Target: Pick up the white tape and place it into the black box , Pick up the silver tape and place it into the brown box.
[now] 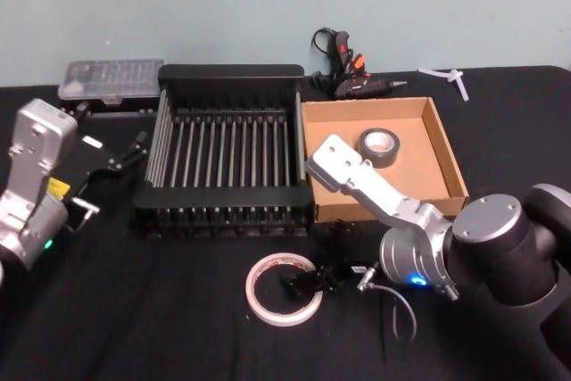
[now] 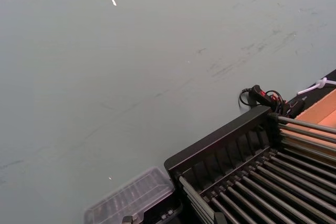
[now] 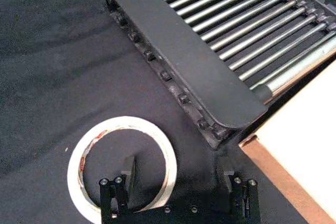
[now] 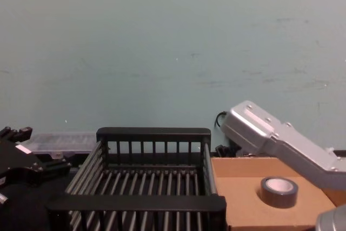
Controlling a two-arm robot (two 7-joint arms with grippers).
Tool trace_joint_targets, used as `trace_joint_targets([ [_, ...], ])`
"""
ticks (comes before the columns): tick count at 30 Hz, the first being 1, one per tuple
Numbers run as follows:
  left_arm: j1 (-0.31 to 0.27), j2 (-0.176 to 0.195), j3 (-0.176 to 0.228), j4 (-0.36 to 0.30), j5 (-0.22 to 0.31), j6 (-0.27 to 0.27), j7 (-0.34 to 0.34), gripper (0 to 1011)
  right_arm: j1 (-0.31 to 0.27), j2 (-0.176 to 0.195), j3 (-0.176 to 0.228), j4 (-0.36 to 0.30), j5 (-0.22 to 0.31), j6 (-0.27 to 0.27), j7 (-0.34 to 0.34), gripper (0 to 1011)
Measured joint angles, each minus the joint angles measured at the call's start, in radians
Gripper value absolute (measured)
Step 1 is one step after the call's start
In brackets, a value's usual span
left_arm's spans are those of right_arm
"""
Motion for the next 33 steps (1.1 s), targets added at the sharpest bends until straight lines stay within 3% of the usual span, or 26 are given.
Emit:
trace_joint_targets([
  [33,0.0,0.0,0.0,0.0,0.0,0.0,0.0,1001,-0.017,-0.014,0.009,-0.005,-0.037,0.007,0.022,1003],
])
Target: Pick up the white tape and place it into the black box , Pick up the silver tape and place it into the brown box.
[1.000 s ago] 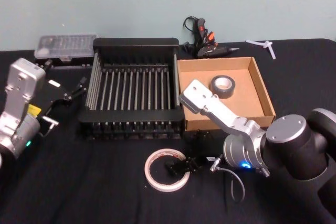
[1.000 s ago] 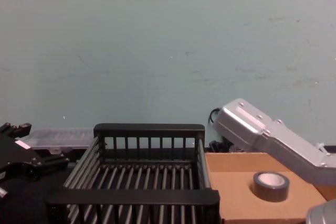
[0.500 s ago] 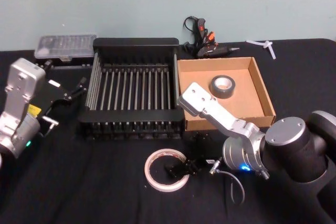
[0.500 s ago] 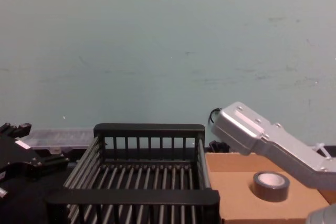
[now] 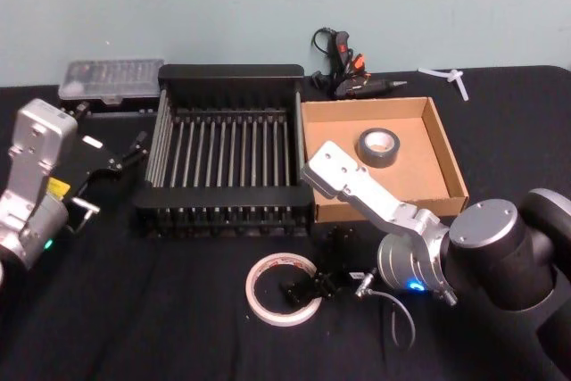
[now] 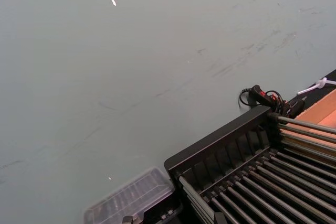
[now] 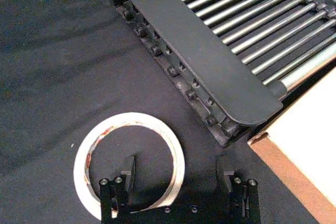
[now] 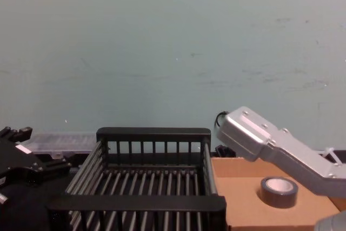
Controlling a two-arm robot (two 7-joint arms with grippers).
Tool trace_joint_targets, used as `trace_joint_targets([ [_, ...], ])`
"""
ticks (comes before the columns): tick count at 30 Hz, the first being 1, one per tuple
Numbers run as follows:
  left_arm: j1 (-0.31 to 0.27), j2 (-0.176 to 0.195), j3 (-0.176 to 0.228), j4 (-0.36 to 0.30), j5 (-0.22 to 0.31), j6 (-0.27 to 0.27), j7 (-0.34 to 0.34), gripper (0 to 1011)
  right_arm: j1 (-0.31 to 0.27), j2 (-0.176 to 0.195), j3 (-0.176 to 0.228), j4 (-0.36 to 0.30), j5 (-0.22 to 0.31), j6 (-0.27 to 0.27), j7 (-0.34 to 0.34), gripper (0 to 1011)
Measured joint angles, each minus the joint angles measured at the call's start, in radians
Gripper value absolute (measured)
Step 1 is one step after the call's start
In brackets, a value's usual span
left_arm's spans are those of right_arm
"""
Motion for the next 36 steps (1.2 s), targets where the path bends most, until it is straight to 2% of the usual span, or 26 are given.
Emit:
trace_joint_targets([
  [18,0.0,0.0,0.0,0.0,0.0,0.0,0.0,1001,0.002,0.0,-0.002,0.002,-0.006,0.001,0.004,1002],
  [21,0.0,0.0,0.0,0.0,0.0,0.0,0.0,1001,0.002,0.0,-0.002,0.002,-0.006,0.001,0.004,978],
  [27,0.0,0.0,0.0,0.0,0.0,0.0,0.0,1001,0.002,0.0,-0.002,0.002,-0.005,0.001,0.003,834],
  [31,0.0,0.0,0.0,0.0,0.0,0.0,0.0,1001,0.002,0.0,-0.002,0.002,-0.005,0.001,0.003,718],
  [32,0.0,0.0,0.0,0.0,0.0,0.0,0.0,1002,0.002,0.0,-0.002,0.002,-0.005,0.001,0.003,659],
  [35,0.0,0.0,0.0,0.0,0.0,0.0,0.0,1001,0.002,0.0,-0.002,0.002,-0.005,0.001,0.003,602],
  [36,0.0,0.0,0.0,0.0,0.0,0.0,0.0,1001,0.002,0.0,-0.002,0.002,-0.005,0.001,0.003,539],
])
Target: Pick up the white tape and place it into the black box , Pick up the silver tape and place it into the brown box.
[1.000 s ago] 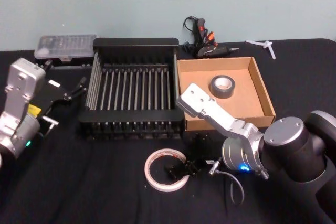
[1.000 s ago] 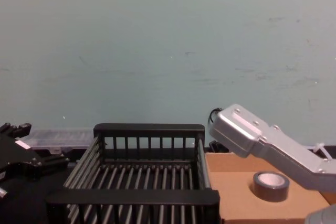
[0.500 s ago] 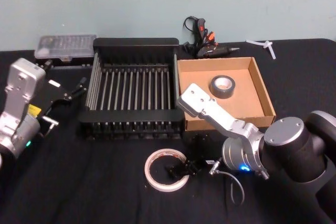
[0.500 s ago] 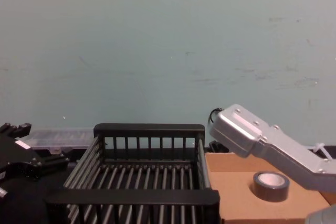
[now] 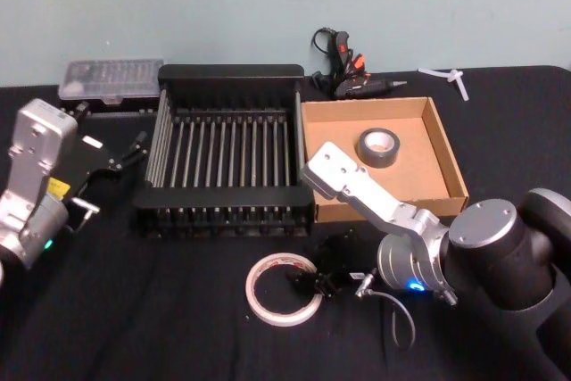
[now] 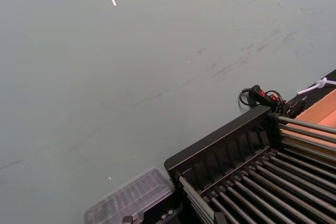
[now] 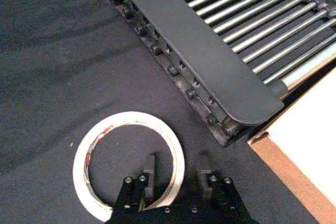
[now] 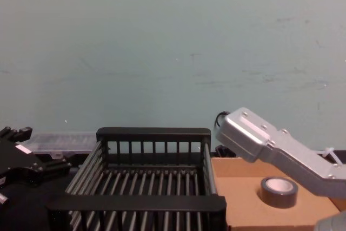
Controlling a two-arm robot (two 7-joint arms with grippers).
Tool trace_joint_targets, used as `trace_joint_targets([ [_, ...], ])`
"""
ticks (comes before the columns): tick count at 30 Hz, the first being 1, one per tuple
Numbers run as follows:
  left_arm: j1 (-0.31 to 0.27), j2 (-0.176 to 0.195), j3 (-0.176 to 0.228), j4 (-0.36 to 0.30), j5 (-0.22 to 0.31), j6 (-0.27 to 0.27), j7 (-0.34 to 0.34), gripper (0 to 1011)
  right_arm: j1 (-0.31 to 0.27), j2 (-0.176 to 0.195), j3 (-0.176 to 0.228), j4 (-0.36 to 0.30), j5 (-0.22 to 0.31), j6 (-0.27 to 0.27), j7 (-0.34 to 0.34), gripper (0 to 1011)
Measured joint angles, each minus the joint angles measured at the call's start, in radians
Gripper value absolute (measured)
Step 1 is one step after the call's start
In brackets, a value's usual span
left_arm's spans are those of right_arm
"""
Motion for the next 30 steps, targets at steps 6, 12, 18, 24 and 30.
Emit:
trace_joint_targets([
  [6,0.0,0.0,0.0,0.0,0.0,0.0,0.0,1001,0.0,0.0,0.0,0.0,0.0,0.0,0.0,357],
  [12,0.0,0.0,0.0,0.0,0.0,0.0,0.0,1001,0.0,0.0,0.0,0.0,0.001,0.0,-0.001,159],
  [18,0.0,0.0,0.0,0.0,0.0,0.0,0.0,1001,0.0,0.0,0.0,0.0,0.001,0.0,-0.001,95],
  [24,0.0,0.0,0.0,0.0,0.0,0.0,0.0,1001,0.0,0.0,0.0,0.0,0.001,0.0,0.0,95],
  [30,0.0,0.0,0.0,0.0,0.0,0.0,0.0,1001,0.0,0.0,0.0,0.0,0.001,0.0,0.0,95],
])
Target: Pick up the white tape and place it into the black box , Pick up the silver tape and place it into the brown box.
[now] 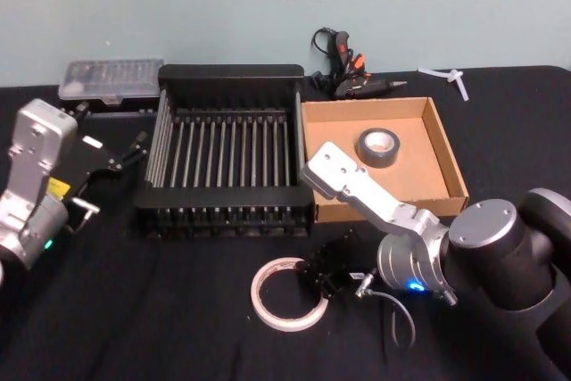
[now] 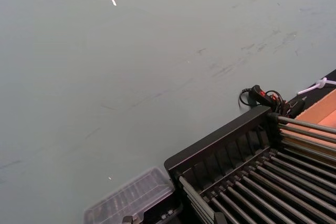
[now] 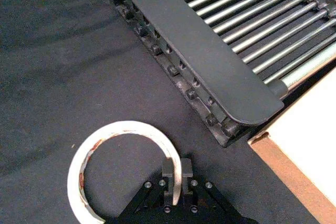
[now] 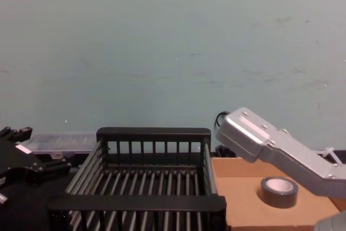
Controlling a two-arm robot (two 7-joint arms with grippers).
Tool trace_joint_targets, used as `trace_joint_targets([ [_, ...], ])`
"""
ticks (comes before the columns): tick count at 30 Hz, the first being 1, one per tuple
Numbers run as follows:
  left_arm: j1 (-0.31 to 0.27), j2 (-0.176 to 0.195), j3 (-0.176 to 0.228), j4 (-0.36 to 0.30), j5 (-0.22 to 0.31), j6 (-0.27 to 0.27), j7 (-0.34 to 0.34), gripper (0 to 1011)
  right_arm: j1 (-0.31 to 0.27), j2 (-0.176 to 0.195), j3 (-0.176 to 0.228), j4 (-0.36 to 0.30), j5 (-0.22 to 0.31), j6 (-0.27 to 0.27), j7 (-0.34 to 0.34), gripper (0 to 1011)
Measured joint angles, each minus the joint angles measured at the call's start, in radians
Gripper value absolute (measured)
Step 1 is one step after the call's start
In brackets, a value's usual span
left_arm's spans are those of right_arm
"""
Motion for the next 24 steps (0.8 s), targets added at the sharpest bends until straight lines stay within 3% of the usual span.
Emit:
trace_joint_targets([
  [10,0.0,0.0,0.0,0.0,0.0,0.0,0.0,1001,-0.005,0.008,0.011,-0.014,0.021,-0.031,0.02,95],
  [24,0.0,0.0,0.0,0.0,0.0,0.0,0.0,1001,-0.002,0.061,0.035,-0.111,0.085,-0.067,0.048,95],
])
